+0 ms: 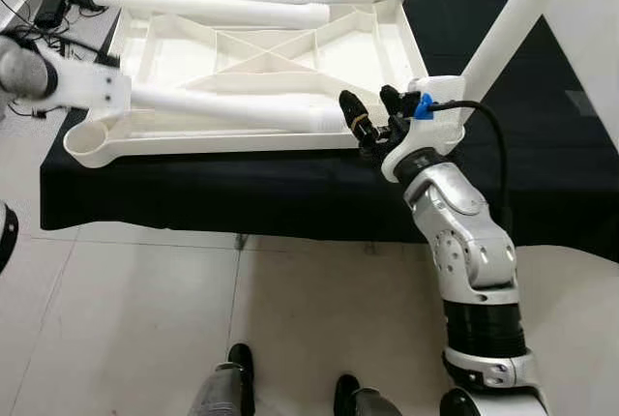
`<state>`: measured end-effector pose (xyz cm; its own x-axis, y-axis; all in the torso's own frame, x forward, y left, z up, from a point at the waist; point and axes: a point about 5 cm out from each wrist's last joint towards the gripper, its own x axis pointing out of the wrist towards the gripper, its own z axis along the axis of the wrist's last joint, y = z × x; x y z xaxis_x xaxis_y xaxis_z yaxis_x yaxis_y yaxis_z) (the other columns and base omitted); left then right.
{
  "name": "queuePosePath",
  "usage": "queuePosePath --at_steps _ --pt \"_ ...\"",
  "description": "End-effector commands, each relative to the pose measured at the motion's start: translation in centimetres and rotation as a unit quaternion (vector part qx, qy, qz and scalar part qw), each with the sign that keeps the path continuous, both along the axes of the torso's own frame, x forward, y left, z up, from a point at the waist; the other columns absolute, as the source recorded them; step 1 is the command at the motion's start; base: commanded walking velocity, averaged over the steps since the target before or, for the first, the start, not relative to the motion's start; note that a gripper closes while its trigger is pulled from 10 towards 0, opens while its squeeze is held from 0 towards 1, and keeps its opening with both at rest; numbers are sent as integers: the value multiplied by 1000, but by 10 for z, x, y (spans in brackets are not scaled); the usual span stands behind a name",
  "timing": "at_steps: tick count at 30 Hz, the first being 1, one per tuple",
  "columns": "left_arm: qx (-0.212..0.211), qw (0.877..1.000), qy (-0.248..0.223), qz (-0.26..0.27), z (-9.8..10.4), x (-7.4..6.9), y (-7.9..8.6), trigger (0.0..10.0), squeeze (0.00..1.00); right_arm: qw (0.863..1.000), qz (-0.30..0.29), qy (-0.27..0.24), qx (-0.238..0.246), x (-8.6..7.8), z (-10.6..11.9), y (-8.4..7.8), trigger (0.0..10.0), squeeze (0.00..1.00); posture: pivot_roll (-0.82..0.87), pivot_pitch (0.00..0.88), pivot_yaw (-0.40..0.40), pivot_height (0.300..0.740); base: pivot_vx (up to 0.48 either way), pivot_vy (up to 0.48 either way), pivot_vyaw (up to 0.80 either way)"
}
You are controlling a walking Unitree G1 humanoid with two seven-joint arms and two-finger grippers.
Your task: Building children table
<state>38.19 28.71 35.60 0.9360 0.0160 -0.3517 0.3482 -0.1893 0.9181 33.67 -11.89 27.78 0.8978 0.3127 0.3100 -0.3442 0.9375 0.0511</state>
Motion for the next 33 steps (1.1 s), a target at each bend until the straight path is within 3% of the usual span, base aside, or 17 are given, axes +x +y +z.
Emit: queuePosePath --at_steps 1,5,10,11,14,15,28,30,33 --pt "3 1000 -13 -5 6 0 -1 0 0 1000 2 0 5 0 -2 1 10000 0 86 338 -34 740 0 0 0" --pt "15 999 -48 -16 28 -2 -7 0 0 1000 4 -6 9 3 0 3 10000 0 98 317 -31 740 0 0 0" --pt "14 996 -81 -19 40 -2 -11 0 0 1000 0 -15 15 6 3 3 10000 0 100 298 -29 740 0 0 0" --pt "9 996 -90 -17 43 -3 -11 8118 0 1000 -1 -18 19 7 5 3 10000 0 100 294 -24 740 0 0 0" --pt "6 995 -96 -16 45 -3 -11 8118 0 1000 -2 -20 21 8 6 2 10000 0 98 291 -26 740 0 0 0" --pt "0 995 -99 -19 47 -3 -12 10000 0 999 -4 -23 22 8 7 2 10000 0 98 288 -27 740 0 0 0" --pt "-4 992 -124 -32 60 -7 -14 10000 0 999 -9 -33 28 12 10 0 10000 0 102 268 -28 740 0 0 0" --pt "-25 985 -169 -11 68 -11 -3 10000 0 998 -12 -37 39 13 12 -2 10000 0 100 261 -32 740 0 0 0" --pt "-33 980 -195 5 71 -14 5 10000 0 998 -13 -38 43 13 13 -3 10000 0 99 259 -35 740 0 0 0"
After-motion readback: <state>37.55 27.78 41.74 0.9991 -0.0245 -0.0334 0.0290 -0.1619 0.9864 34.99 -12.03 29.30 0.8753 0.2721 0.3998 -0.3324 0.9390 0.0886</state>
